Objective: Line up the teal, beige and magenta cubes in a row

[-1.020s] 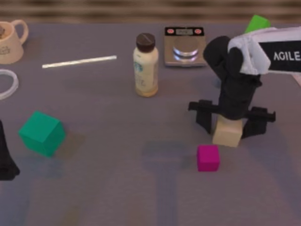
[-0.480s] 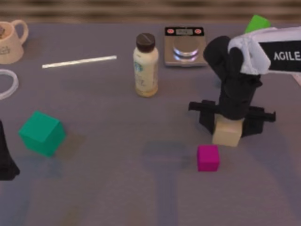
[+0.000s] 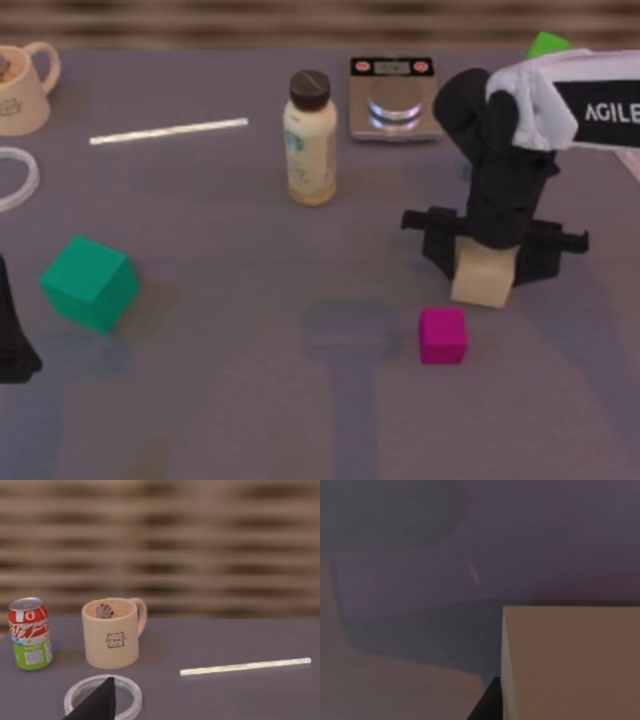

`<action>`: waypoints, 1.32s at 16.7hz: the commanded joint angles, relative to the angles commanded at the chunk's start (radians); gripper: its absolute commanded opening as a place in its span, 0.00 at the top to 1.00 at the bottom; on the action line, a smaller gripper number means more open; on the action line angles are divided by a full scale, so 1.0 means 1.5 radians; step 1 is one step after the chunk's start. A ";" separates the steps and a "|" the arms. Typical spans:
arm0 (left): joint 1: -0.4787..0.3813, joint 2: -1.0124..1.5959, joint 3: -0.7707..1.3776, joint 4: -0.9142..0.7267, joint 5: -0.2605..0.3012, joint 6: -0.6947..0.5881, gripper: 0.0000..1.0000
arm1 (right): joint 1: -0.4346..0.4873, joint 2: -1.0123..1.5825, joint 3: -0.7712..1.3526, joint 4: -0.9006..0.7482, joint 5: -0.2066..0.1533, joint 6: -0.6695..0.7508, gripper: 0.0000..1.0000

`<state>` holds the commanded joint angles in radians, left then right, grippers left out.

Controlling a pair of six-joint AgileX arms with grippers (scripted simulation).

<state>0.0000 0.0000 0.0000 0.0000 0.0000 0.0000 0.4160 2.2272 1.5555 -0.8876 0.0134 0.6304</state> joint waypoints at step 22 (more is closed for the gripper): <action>0.000 0.000 0.000 0.000 0.000 0.000 0.00 | 0.216 -0.054 0.131 -0.183 -0.003 0.075 1.00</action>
<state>0.0000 0.0000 0.0000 0.0000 0.0000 0.0000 0.7405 2.1466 1.7519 -1.1619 0.0083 0.7425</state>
